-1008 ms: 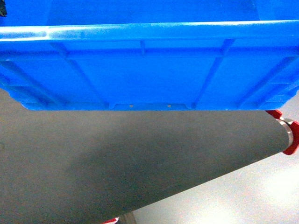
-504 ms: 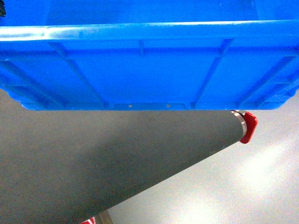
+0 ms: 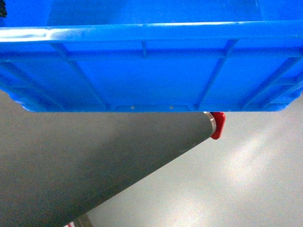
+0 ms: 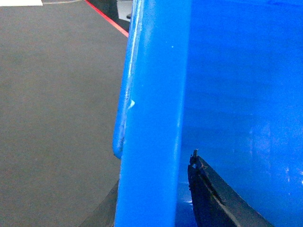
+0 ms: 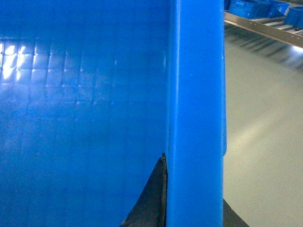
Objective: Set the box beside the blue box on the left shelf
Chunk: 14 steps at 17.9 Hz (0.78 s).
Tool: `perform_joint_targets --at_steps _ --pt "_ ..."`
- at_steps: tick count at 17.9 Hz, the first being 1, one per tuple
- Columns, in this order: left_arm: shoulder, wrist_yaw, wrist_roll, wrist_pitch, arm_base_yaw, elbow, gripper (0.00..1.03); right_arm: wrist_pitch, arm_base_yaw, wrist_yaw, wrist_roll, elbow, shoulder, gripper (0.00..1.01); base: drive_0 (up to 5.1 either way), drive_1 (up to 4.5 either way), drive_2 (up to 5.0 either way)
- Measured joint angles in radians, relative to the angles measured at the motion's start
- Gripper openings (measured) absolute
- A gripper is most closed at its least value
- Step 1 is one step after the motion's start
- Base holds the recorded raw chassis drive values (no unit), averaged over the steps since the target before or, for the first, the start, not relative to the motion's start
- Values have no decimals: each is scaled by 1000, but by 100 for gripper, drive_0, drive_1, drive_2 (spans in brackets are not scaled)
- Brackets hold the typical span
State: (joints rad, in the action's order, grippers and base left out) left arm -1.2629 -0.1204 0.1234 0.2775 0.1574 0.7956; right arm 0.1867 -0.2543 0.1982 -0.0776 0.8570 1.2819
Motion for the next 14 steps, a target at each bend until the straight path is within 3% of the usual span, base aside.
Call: perform_joint_targets --at_steps 14 --pt "0 0 0 0 0 0 30 -1 0 0 0 0 0 7 -164 -164 -164"
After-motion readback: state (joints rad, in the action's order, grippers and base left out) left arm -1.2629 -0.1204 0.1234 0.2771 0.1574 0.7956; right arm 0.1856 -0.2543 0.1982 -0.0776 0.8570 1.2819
